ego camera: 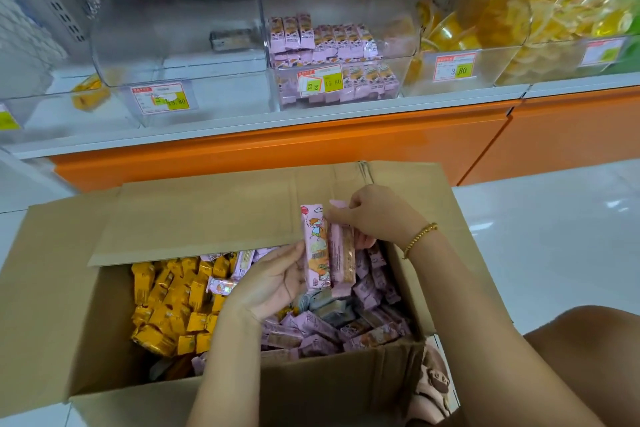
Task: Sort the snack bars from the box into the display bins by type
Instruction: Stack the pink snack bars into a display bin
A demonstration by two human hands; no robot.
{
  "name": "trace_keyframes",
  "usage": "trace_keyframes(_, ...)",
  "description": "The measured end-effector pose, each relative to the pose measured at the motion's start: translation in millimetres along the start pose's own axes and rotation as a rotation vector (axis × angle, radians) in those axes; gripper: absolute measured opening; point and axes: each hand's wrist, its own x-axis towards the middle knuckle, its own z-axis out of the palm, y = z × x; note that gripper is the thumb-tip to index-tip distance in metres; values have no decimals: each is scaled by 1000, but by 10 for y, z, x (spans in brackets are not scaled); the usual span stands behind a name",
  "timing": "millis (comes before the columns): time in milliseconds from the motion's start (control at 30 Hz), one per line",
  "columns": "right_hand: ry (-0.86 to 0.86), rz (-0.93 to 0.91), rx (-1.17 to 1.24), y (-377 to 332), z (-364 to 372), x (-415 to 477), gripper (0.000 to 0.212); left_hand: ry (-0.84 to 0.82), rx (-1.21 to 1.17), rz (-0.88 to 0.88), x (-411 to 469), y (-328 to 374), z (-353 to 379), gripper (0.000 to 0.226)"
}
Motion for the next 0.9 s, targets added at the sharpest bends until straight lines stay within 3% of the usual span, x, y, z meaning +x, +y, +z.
trace_keyframes(67, 21, -24, 63, 4, -40, -2, 42, -3, 4, 16, 12, 20, 59, 51)
trace_keyframes(167, 74, -130, 282, -16, -231, -66, 28, 30, -71, 73, 27, 43, 58, 69)
trace_keyframes(300, 315, -326, 494, -27, -434, -147, 17, 103, -261, 145, 55, 106, 45, 73)
trace_keyframes(400, 263, -427, 674, -7, -289, -109, 24, 119, -419, 220, 84, 194, 174, 68)
trace_keyframes(433, 238, -462, 711, 27, -199, -61, 25, 124, -429, 240, 94, 229, 243, 63)
trace_keyframes(500, 187, -538, 757, 77, -25, 39, 29, 175, -459, 269, 88, 308, 390, 26)
trace_keyframes(533, 163, -562, 767, 79, 37, 70, 30, 206, -494, 290, 79, 343, 453, 15)
trace_keyframes(700, 158, -611, 620, 12, 85, 85, 33, 230, -519, 329, 60, 416, 486, 29)
trace_keyframes(800, 173, -591, 428, -27, 31, 37, 51, 221, -365, 369, 10, 466, 481, 27)
trace_keyframes(900, 75, -554, 435, -75, -4, -3, 44, 221, -193, 423, -24, 540, 464, 24)
